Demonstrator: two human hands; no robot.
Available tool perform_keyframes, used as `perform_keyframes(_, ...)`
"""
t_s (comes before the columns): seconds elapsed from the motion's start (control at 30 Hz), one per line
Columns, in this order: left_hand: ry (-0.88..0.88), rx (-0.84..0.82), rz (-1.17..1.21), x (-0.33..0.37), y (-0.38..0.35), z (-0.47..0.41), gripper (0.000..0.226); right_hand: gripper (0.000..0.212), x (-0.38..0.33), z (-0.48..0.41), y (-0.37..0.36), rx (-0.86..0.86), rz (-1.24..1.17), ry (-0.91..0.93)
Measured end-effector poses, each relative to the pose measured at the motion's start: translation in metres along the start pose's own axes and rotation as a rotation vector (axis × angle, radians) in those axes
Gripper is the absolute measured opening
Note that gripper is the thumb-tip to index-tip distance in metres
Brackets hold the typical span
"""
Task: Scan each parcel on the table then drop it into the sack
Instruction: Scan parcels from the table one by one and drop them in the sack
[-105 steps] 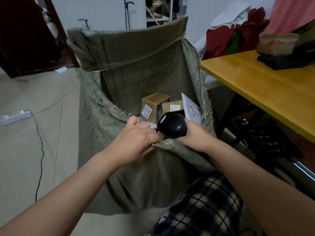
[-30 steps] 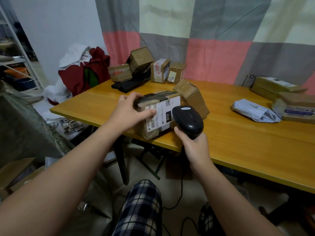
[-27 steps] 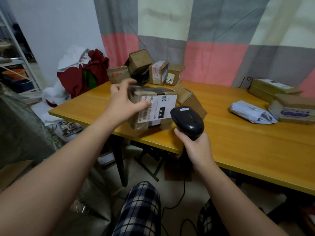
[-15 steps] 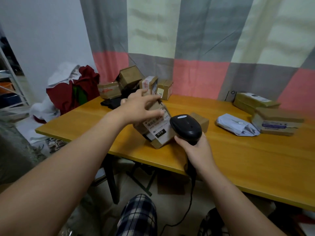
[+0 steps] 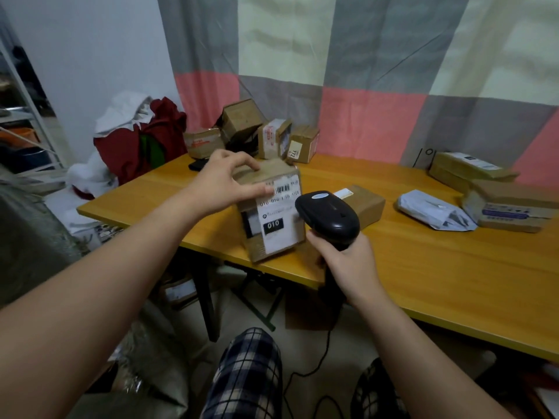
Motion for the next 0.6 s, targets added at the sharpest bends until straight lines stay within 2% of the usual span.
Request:
perform_keyframes(0.1,0.006,0.017,-0.005,-0.004,-0.015,0.011,0.049,0.028,0.006,0.01,-0.007,-0.018,0.069,-0.029)
perform_keyframes(0.17,0.017,-0.014,0.057,-0.01,-0.023,0.019,0.059,0.032,0.011,0.018,-0.009,0.008,0.121,-0.018)
perform_keyframes(0.3,-0.046,-0.107,0.088,-0.02,-0.032,0.028,0.074,0.018,0.014,0.036,-0.008,0.058,0.085,0.03)
perform_keyframes(0.43,-0.067,0.017,0.165,-0.029,-0.041,0.036,0.083,0.017,0.01,0.047,-0.013,0.039,0.039,0.079)
perform_keyframes(0.6,-0.067,0.075,0.302,-0.035,-0.052,0.048,0.077,0.013,0.009,0.054,-0.015,0.083,0.011,0.052)
Point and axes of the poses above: each hand's wrist, its own z-axis away from the middle knuckle, its own y-axis out of the back of the hand, x = y × z, the point moved 3 cm from there along -z, towards the middle knuckle, and after that the axes turned 11 degrees about -z, right-handed, at the moved point
